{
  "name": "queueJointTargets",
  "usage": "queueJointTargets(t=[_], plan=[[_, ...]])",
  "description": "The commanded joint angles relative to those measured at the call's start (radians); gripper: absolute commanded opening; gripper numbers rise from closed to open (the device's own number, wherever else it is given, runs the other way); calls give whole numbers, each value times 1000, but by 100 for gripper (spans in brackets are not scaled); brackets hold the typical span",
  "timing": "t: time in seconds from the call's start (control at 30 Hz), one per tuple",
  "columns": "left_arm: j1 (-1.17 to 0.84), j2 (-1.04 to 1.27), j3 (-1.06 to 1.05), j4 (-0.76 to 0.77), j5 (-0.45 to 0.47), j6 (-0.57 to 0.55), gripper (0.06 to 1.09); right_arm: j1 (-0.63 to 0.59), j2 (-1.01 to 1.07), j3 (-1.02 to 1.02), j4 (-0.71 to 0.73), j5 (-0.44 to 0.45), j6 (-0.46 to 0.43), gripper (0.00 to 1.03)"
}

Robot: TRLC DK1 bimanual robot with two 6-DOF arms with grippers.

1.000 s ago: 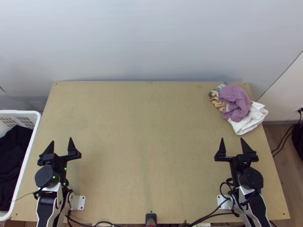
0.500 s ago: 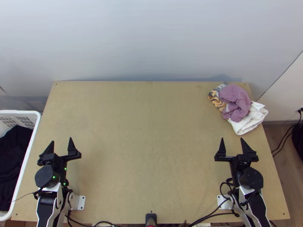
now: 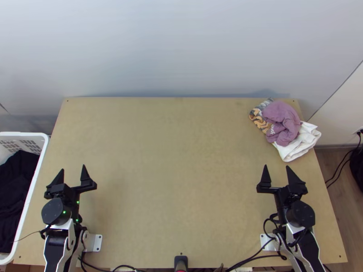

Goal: Fold the t-shirt

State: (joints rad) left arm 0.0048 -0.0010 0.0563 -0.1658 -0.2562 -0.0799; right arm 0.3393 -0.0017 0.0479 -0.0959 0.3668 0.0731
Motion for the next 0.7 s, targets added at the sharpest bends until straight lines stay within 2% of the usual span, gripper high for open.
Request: queueJointTargets(t=[0.0,0.13,0.23,0.3,0.37,0.43,0.53,0.67], plan=[[80,-1,-1,2,-9,0,105,-23,2,1,1,1,21,99],[170,-1,-1,2,-9,-6,105,-39,0,-3,27,0,33,99],[224,-2,2,-5,-68,-84,105,-39,-3,-5,47,8,13,99],[219,-2,10,15,-69,-15,105,-33,-4,-14,120,78,-122,99],[215,1,16,23,0,43,105,-26,-4,-25,252,162,-271,99],[222,1,30,22,28,49,105,-16,-3,-13,341,166,-384,99],[204,30,86,23,41,49,105,86,2,69,274,181,-415,97],[202,200,221,18,12,23,105,99,117,175,229,221,-414,97]])
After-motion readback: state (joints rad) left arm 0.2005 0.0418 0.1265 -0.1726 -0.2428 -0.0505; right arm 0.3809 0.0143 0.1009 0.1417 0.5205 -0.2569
